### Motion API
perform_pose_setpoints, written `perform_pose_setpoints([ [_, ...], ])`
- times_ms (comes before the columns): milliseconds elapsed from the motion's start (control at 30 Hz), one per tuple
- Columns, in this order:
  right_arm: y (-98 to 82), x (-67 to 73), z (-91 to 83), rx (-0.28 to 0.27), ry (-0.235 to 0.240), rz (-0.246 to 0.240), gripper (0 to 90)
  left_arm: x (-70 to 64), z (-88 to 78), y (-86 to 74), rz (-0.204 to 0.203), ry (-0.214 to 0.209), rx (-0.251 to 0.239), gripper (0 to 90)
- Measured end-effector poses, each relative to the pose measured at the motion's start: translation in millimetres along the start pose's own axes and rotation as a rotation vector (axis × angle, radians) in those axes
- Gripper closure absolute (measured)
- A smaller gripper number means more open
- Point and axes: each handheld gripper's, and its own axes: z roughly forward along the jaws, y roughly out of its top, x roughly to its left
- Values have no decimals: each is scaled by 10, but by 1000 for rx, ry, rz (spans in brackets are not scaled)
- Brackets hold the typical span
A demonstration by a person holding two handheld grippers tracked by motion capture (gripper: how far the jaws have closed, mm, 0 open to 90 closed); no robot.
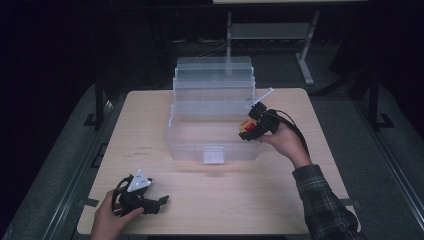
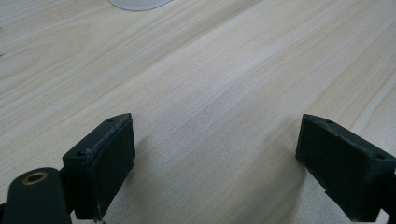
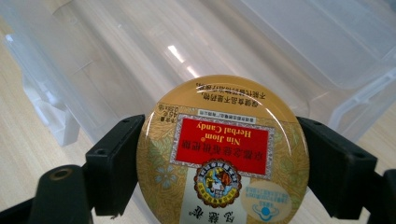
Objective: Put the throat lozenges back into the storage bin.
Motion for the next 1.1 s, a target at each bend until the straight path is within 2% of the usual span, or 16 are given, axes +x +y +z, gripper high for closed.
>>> perform_pose_setpoints([
  [167, -6, -10, 22, 12, 0, 7, 182, 0, 0, 0, 0, 0, 0, 109],
  [400, -7, -20, -11, -3, 1, 4, 181, 0, 0, 0, 0, 0, 0, 109],
  [700, -50, -19, -152, -19, -5, 14, 169, 0, 0, 1, -1, 0, 0, 108],
  [1100, -278, -64, -296, -49, -28, 43, 81, 1, 10, 12, -2, 0, 2, 108],
])
